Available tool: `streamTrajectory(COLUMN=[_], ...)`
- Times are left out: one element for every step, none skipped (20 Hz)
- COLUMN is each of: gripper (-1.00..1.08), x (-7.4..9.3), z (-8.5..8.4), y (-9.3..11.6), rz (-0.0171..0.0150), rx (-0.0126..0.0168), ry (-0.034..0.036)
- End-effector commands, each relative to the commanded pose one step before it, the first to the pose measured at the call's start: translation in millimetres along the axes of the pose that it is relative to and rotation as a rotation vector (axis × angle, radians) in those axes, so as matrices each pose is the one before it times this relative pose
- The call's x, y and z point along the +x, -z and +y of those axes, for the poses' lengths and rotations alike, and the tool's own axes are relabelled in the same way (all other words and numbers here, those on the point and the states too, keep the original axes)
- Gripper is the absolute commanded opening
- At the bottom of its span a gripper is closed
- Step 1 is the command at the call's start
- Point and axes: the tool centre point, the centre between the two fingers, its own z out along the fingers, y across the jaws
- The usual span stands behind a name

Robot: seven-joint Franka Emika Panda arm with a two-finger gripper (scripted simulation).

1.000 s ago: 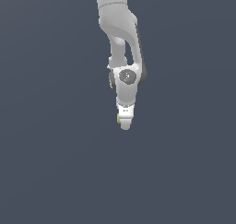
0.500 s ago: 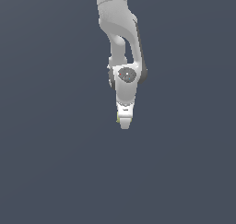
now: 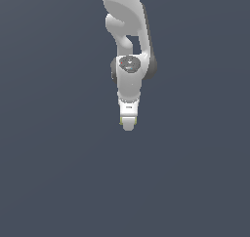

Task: Pick up the object and move it to a goal position.

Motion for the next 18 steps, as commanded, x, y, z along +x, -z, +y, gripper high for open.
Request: streamTrajectory(gripper=[-1.0,-1.0,-1.0,-1.0,-1.0,-1.0,-1.0,-1.0,-1.0,-1.0,-1.0,-1.0,-1.0,-1.0,-1.0,-1.0,-1.0,-1.0], x=[-6.88,-3.09,-3.13,-3.23,-3.25,-3.18,-3.13,-3.02,-3.03,-2.82,-2.7,-2.57,-2.65,-2.28,-2.31,-1.98,-1.97,-1.67], z=[2.51,1.16,1.24,1.29,1.32,1.32,1.31,1.31,1.28,1.26,1.22,1.2,1.14,1.13,1.08,1.03,0.95,0.9], y=[23.72,10.42,10.79,11.09,11.13,10.86,10.59,10.26,9.95,9.5,9.03,8.53,8.02,7.39,6.86,6.31,5.78,5.24], rz=[0.00103,0.0,0.00063,0.00045,0.00046,0.0,0.00067,0.0,0.00048,0.0,0.0,0.0,-0.00015,0.0,-0.00046,0.0,-0.00049,0.0], rx=[-0.0003,0.0,0.00009,0.00004,0.00001,0.0,-0.00003,0.0,-0.00008,0.0,0.0,0.0,-0.00009,0.0,-0.00001,0.0,0.00001,0.0], ry=[0.00072,0.0,0.00027,0.00017,0.00016,0.0,0.00017,0.0,0.0,0.0,0.0,0.0,-0.00046,0.0,-0.00051,0.0,-0.00048,0.0])
